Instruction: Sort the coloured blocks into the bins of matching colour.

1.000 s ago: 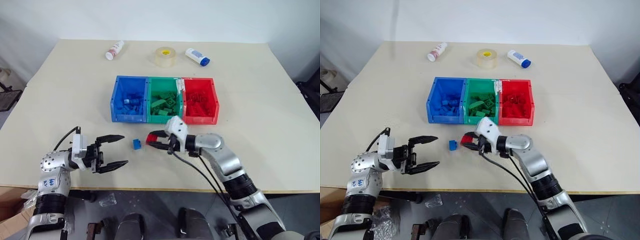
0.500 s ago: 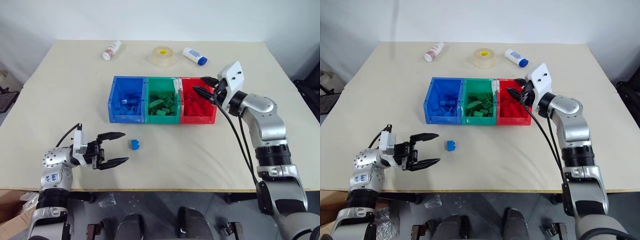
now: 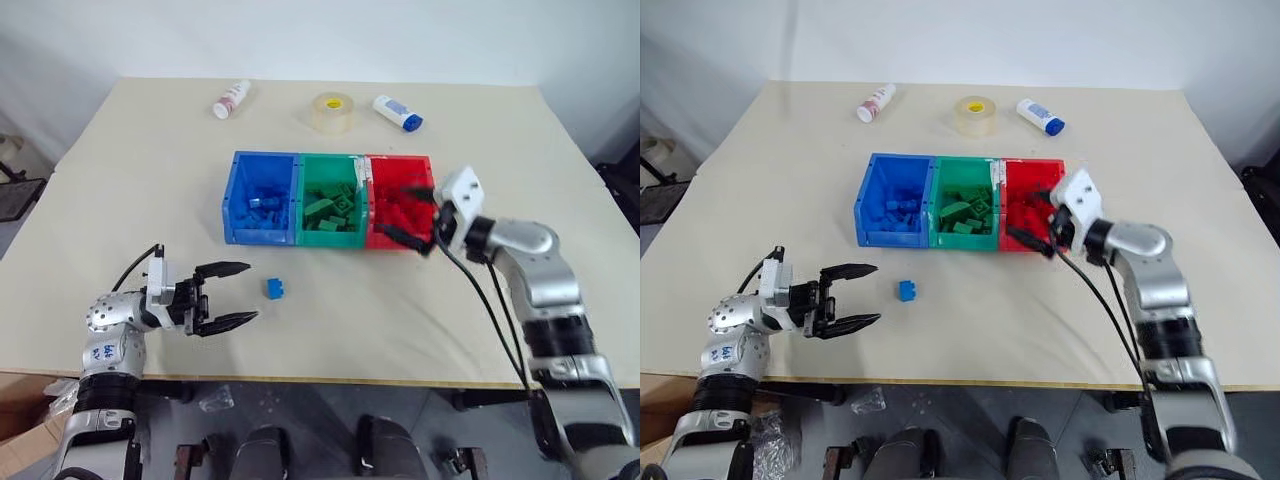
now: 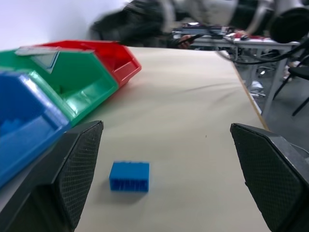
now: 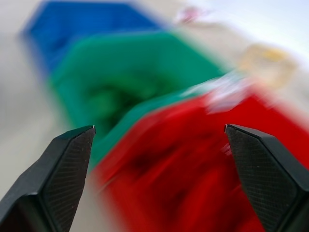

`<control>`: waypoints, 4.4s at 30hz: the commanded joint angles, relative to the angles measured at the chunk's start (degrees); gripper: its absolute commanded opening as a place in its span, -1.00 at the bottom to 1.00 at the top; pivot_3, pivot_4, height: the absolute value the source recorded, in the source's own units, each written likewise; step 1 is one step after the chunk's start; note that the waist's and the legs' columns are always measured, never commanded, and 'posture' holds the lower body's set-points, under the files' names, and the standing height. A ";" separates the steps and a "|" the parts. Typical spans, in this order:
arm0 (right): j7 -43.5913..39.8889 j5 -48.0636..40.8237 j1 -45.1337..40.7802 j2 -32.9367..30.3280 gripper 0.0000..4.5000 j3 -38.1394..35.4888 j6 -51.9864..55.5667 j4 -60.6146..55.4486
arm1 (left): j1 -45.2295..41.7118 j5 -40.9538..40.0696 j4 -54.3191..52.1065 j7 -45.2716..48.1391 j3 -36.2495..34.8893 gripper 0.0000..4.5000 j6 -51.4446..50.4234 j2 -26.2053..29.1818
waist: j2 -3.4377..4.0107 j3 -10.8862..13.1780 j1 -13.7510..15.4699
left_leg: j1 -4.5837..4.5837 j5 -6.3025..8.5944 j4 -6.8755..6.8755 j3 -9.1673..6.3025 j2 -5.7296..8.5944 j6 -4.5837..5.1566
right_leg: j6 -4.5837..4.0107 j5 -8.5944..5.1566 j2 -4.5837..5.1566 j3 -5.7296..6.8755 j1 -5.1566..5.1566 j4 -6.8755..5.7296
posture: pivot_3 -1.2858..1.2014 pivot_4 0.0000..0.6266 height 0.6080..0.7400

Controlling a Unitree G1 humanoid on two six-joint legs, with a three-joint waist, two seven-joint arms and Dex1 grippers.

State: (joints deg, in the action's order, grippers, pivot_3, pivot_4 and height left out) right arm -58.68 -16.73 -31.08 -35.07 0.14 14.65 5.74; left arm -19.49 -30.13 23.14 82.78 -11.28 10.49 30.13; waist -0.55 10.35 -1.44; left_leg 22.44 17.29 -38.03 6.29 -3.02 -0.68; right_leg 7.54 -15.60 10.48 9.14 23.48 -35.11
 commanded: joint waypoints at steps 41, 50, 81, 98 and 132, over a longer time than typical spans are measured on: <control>-5.38 -8.46 16.42 -6.19 1.00 -3.07 1.84 -15.28 | -4.67 23.21 6.54 -28.44 13.02 -0.09 8.88 -4.19 | 0.18 -0.10 2.55 | -0.13 0.10 -0.26 0.17 -0.11 0.00 | -0.03 0.19 -0.07 -0.07 -0.13 0.11 | 0.03 -0.52 1.00; -5.12 -11.00 17.79 -5.56 1.00 -3.85 1.58 -15.62 | -4.37 21.61 1.22 -31.60 12.11 -0.99 5.54 -4.95 | 0.17 -0.10 2.31 | -0.14 0.11 -0.25 0.18 -0.13 0.01 | -0.03 0.19 -0.10 -0.07 -0.13 0.10 | 0.03 -0.52 1.00; -7.99 -18.39 20.80 -3.38 1.00 -9.35 -0.23 -16.10 | 4.06 14.94 -32.56 -36.78 9.61 0.63 -31.13 5.90 | 0.07 -0.04 1.52 | -0.07 0.12 -0.15 0.20 -0.18 0.00 | -0.03 0.19 -0.15 -0.10 -0.06 0.20 | 0.03 -0.52 1.00; -5.46 -17.35 24.40 -3.31 1.00 -9.62 -0.78 -18.97 | -0.45 22.71 -21.94 -43.16 16.61 0.98 -26.15 -1.40 | 0.07 -0.04 1.76 | -0.09 0.12 -0.20 0.23 -0.18 0.00 | -0.03 0.19 -0.16 -0.13 -0.07 0.15 | 0.03 -0.52 1.00; -3.04 -17.76 21.62 -3.45 1.00 -11.94 -0.87 -17.40 | -21.18 21.07 -8.11 -44.19 9.03 -0.26 -19.53 -2.67 | 0.06 -0.04 2.78 | -0.07 0.12 -0.27 0.24 -0.17 0.00 | -0.02 0.20 -0.17 -0.12 -0.08 0.14 | 0.03 -0.52 1.00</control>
State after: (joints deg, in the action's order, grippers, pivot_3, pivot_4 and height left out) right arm -61.59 -34.23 -8.68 -38.33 -10.85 14.93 -11.18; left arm -39.12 -9.57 12.00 38.89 -1.41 -11.50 27.52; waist -0.49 10.30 1.34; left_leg 22.37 17.41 -38.30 6.54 -3.19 -0.69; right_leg 7.52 -15.40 10.30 9.01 23.40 -34.97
